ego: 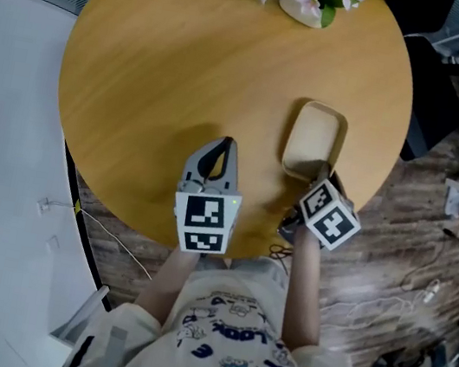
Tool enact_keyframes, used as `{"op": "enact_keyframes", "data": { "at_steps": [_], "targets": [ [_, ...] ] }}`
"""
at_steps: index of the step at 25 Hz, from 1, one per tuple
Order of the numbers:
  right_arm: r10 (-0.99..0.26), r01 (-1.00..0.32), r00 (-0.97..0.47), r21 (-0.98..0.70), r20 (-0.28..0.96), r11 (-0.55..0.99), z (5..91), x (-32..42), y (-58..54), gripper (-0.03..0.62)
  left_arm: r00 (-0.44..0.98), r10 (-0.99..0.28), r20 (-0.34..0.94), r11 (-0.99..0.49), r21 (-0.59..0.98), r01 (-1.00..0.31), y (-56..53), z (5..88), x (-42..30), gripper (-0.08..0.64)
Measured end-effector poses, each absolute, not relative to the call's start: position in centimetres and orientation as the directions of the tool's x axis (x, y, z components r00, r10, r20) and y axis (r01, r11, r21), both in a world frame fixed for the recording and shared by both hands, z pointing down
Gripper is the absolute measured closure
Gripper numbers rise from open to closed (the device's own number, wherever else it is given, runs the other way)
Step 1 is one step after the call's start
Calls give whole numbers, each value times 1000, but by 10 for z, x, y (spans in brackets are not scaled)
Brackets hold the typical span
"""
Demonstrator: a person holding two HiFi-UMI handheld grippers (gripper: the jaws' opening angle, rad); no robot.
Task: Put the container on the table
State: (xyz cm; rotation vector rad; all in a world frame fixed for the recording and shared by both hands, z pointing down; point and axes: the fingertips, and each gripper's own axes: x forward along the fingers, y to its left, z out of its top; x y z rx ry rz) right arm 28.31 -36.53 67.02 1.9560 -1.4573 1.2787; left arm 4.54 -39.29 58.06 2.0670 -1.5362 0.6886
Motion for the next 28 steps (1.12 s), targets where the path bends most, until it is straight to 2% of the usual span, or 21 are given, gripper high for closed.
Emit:
{"op": "enact_keyframes", "data": {
  "at_steps": [8,12,15,28],
  "targets": [
    [-580,-905,67,-195,812,-378,660,285,-369,577,238,-734,636,-249,74,-966,-390,579,40,557],
    [-612,-916,85,-181,786,-359,646,287,-369,529,232,-749,620,-242,70,-968,-388,571,34,557],
    [-643,-928,116,-148,757,-343,630,290,-369,525,235,-764,601,-242,70,-968,-387,561,32,557],
    [-851,-976,118,-100,512,-196,504,251,-354,543,317,-838,444,-317,75,-945,-373,474,35,557]
  ]
}}
